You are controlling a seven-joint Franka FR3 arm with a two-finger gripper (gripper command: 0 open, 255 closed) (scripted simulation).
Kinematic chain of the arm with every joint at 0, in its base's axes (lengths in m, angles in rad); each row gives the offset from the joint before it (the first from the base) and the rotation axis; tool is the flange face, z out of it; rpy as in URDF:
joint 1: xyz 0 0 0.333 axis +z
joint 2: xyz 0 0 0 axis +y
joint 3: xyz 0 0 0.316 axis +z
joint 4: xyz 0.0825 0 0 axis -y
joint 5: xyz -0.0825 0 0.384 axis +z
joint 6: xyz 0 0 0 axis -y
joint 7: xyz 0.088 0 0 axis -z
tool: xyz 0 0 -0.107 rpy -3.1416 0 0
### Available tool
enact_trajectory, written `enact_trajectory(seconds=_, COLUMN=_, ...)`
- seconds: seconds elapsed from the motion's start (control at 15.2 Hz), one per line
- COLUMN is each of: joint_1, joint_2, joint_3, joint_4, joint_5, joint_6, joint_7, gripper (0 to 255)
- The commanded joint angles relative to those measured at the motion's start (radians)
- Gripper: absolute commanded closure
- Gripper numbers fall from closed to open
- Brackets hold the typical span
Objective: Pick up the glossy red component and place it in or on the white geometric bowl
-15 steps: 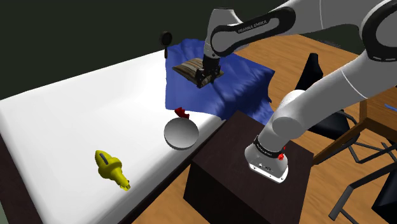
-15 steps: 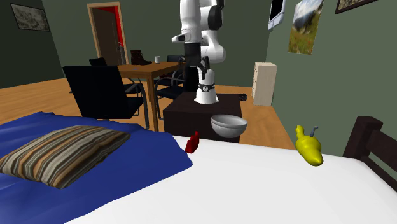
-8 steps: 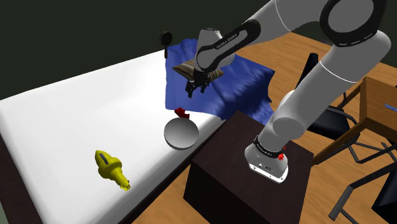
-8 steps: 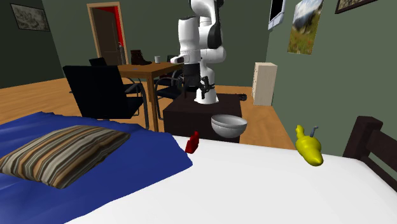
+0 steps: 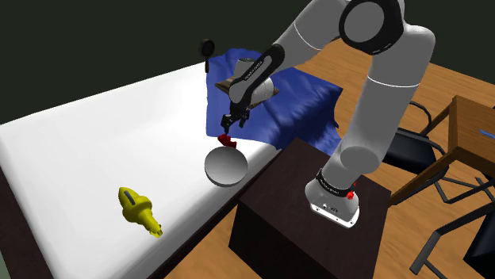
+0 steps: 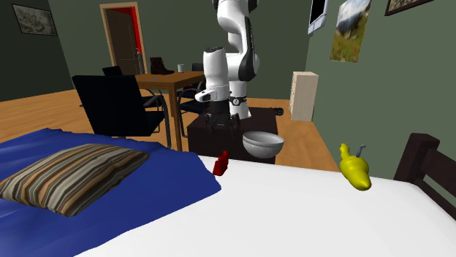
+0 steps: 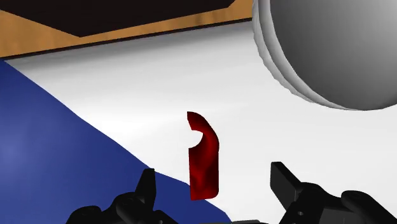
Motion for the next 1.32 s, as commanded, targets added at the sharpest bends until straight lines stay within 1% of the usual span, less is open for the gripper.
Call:
enact_trajectory(seconds=0.0, joint_1=-0.010, joint_2=0.085, joint_3=0.012, joint_4=0.043, joint_5=0.030, joint_6=0.042, joint_7=-0.030, gripper=0)
enact_trajectory(seconds=0.2, joint_1=-0.025, joint_2=0.211, joint_3=0.036, joint_4=0.117, joint_5=0.064, joint_6=0.092, joint_7=-0.058, gripper=0)
enact_trajectory(seconds=0.73, joint_1=-0.039, joint_2=0.330, joint_3=0.064, joint_4=0.157, joint_5=0.090, joint_6=0.173, joint_7=-0.079, gripper=0)
enact_trajectory(seconds=1.25, joint_1=-0.039, joint_2=0.330, joint_3=0.064, joint_4=0.157, joint_5=0.090, joint_6=0.173, joint_7=-0.079, gripper=0)
